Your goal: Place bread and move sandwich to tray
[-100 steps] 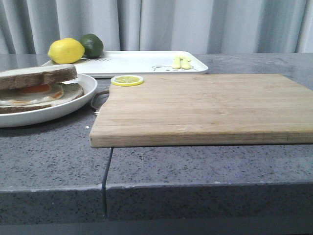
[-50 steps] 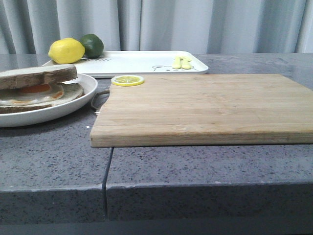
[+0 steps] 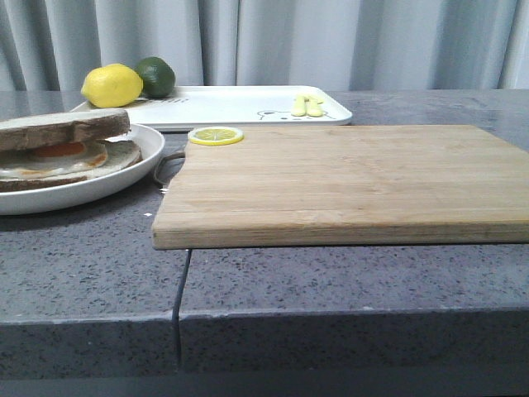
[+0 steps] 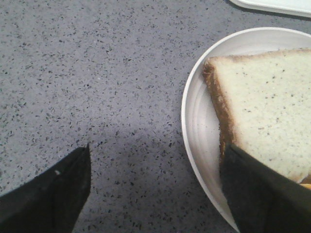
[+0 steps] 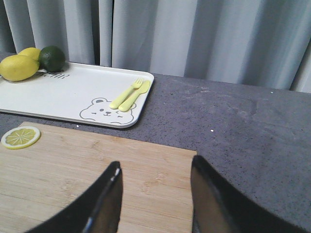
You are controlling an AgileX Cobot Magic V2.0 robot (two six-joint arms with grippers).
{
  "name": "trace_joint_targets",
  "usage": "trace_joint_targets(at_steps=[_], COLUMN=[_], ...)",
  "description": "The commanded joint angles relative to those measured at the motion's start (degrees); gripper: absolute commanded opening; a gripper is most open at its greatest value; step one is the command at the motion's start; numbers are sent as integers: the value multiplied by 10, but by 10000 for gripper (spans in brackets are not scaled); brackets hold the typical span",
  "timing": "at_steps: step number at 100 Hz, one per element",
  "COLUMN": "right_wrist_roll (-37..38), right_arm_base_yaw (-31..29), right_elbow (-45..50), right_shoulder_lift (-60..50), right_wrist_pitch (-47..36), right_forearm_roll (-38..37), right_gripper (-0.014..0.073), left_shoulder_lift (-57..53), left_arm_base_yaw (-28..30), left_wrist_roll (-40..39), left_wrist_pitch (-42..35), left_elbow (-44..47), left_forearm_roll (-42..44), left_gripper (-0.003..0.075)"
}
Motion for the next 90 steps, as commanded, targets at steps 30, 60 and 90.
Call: trace_joint_targets(at_steps=[30,60,90], right_wrist_roll=[-2,-2,-2], right_arm_base_yaw=[-4,-4,-4], right_elbow=[-14,-14,-14], right_shoulder_lift=[0,0,0], right_wrist_pitch=[-39,-39,-39], right_forearm_roll=[-2,-2,-1], right_gripper=[350,350,350], left_shoulder_lift=[25,53,85], left_arm_base_yaw=[1,1,1], left_wrist_roll=[-6,-6,-6], left_wrist_pitch=[-58,-72,-81], left_elbow=[-21,-21,-21], left_forearm_roll=[-27,-51,-63], left_gripper=[504,504,504])
